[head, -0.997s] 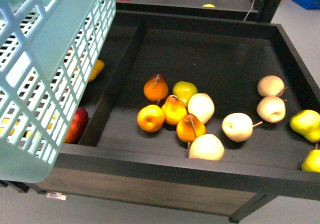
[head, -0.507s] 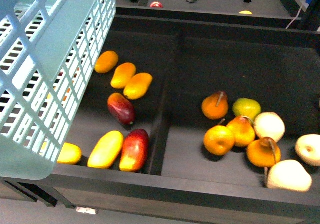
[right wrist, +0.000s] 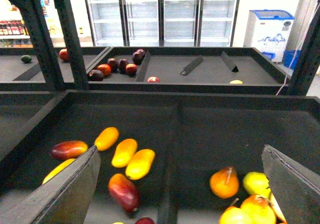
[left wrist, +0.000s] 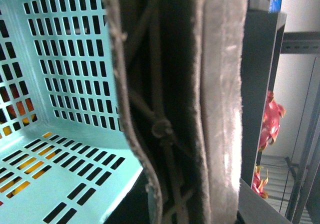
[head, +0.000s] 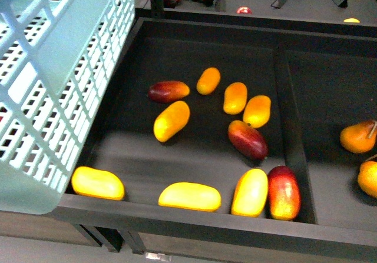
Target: Pick mango and avocado into basket
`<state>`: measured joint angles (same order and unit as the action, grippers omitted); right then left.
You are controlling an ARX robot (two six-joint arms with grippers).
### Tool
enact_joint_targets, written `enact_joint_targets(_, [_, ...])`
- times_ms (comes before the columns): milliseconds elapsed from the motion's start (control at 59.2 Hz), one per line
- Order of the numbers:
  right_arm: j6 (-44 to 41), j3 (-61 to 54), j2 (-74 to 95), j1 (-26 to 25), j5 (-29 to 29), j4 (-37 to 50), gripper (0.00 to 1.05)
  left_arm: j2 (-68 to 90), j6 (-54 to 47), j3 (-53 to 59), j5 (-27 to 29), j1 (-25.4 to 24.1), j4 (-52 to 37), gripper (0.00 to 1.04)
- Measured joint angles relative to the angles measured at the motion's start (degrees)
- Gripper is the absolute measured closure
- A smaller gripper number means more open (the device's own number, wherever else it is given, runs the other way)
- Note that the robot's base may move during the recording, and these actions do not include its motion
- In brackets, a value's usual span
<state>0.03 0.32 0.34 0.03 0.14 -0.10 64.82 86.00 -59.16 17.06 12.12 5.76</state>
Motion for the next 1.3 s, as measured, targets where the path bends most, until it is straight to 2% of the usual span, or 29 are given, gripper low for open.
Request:
enact_joint_targets(439, [-0.02, -0.02, 0.0, 0.0, -0.15, 0.0, 0.08, -0.42, -0.59, -0.02, 1.03, -0.35, 0.0, 0.87])
enact_joint_targets(1166, [-0.02, -0.02, 0.0, -0.04, -0.04, 0.0, 0.08, -0.42, 0.24, -0.04, -0.72, 0.33, 0.0, 0.87])
enact_joint_targets(1302, [-0.02, -0.02, 0.0, -0.07, -0.2, 0.0, 0.08, -0.28, -0.48, -0.04, 1.31, -0.42, 0.0, 0.87])
